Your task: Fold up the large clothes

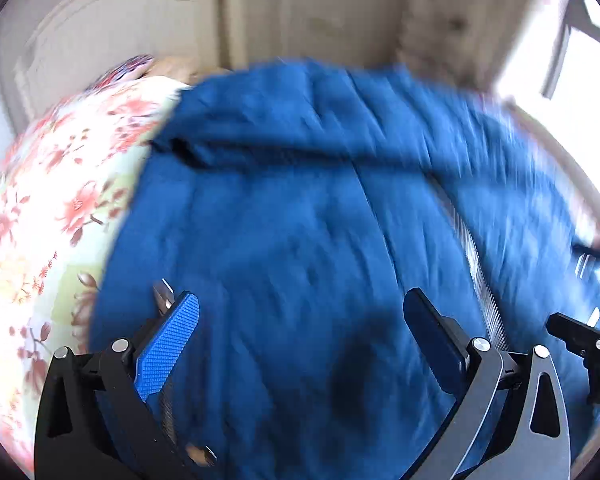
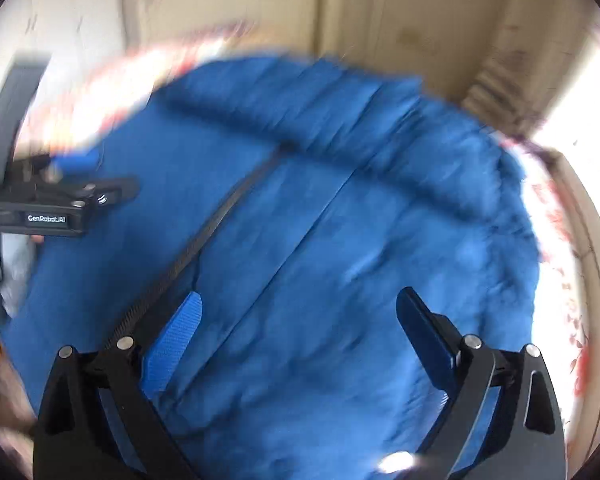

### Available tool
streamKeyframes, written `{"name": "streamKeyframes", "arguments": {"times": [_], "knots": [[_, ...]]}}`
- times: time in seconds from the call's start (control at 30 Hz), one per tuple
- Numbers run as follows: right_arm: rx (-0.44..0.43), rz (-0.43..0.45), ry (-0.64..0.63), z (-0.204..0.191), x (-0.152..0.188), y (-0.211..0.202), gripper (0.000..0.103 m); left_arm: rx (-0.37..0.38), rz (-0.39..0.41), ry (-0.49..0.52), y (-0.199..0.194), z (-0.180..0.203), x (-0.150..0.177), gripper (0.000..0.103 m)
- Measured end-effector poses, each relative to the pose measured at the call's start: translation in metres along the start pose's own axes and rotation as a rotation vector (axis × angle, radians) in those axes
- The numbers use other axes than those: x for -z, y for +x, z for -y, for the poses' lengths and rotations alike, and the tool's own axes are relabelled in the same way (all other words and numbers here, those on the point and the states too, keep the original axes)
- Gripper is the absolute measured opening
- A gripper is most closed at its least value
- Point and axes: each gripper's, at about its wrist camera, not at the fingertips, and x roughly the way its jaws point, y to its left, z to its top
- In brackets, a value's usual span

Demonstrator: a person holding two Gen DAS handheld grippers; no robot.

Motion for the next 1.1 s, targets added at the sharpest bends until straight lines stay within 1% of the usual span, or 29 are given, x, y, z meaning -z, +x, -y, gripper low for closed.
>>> {"name": "streamKeyframes", "arguments": {"times": [0.03,0.07,0.1,0.13,0.2,0.23,0.3,0.33,0.4,0.43,0.47,0.5,0.53,0.57,0.6,0.67,0.73,0.77,0.8,0.83,0.87,0.9,0.93,1.0,1.1], "knots": [[0.019,-0.020,-0.001,-0.002,0.004,0.009,0.100,-0.039,-0.003,0.040,0.005,0.008,0.006,0.099],[0.012,-0.004,0.048,0.003,0.006,0.009,0.100,-0.044,0.004,0.036,0.003,0.007,0.006,0.099],[0.011,-0.007,0.071,0.007,0.007,0.007,0.100,-0.041,-0.013,0.017,0.001,0.003,0.006,0.099],[0.025,-0.005,0.089,0.009,0.008,0.003,0.100,-0.041,-0.017,-0.001,-0.001,0.000,0.007,0.099],[0.047,0.022,0.104,0.013,0.016,-0.013,0.100,-0.052,0.002,-0.034,-0.014,-0.008,0.014,0.098],[0.037,0.045,0.111,0.015,0.023,-0.025,0.100,-0.045,0.020,-0.039,-0.025,-0.011,0.020,0.098],[0.011,0.064,0.122,0.017,0.039,-0.038,0.100,-0.048,0.035,-0.035,-0.040,-0.014,0.035,0.098],[0.002,0.053,0.115,0.017,0.048,-0.039,0.100,-0.055,0.030,-0.027,-0.041,-0.017,0.042,0.098],[0.013,0.023,0.084,0.006,0.067,-0.035,0.100,-0.065,0.005,-0.011,-0.040,-0.017,0.059,0.099],[0.024,0.061,0.063,0.002,0.075,-0.038,0.100,-0.050,-0.001,-0.019,-0.039,-0.019,0.068,0.099],[0.032,0.090,0.062,0.001,0.081,-0.039,0.101,-0.022,0.024,-0.035,-0.041,-0.023,0.075,0.099],[0.038,0.088,0.068,0.001,0.082,-0.040,0.101,-0.004,0.027,-0.041,-0.042,-0.027,0.077,0.099],[0.053,0.065,0.079,0.000,0.080,-0.041,0.101,-0.002,0.025,-0.046,-0.045,-0.030,0.081,0.099],[0.066,0.047,0.088,-0.002,0.078,-0.044,0.100,-0.018,0.026,-0.061,-0.052,-0.033,0.083,0.098],[0.077,0.053,0.084,-0.009,0.076,-0.050,0.100,-0.015,0.046,-0.082,-0.061,-0.036,0.086,0.098],[0.070,0.105,0.042,-0.027,0.076,-0.066,0.100,0.036,0.092,-0.101,-0.079,-0.037,0.092,0.098],[0.026,0.126,0.005,-0.042,0.077,-0.070,0.100,0.052,0.105,-0.069,-0.088,-0.032,0.103,0.098],[0.000,0.104,-0.030,-0.053,0.080,-0.064,0.100,0.042,0.095,-0.040,-0.087,-0.029,0.108,0.098],[-0.003,0.074,-0.063,-0.062,0.084,-0.055,0.100,0.017,0.074,-0.007,-0.081,-0.025,0.114,0.099],[0.014,0.085,-0.071,-0.066,0.089,-0.048,0.100,-0.002,0.062,0.015,-0.072,-0.024,0.122,0.099],[0.001,0.099,-0.044,-0.063,0.091,-0.048,0.100,0.012,0.093,0.009,-0.073,-0.026,0.127,0.099],[-0.019,0.083,-0.013,-0.057,0.092,-0.048,0.100,0.020,0.102,0.005,-0.075,-0.029,0.130,0.099],[-0.023,0.069,-0.008,-0.054,0.094,-0.051,0.100,0.024,0.100,0.010,-0.080,-0.030,0.132,0.099],[-0.002,0.065,-0.032,-0.050,0.099,-0.063,0.100,0.016,0.115,0.007,-0.090,-0.039,0.136,0.098],[0.074,0.127,-0.037,-0.037,0.121,-0.098,0.100,0.025,0.163,-0.050,-0.106,-0.061,0.148,0.098]]}}
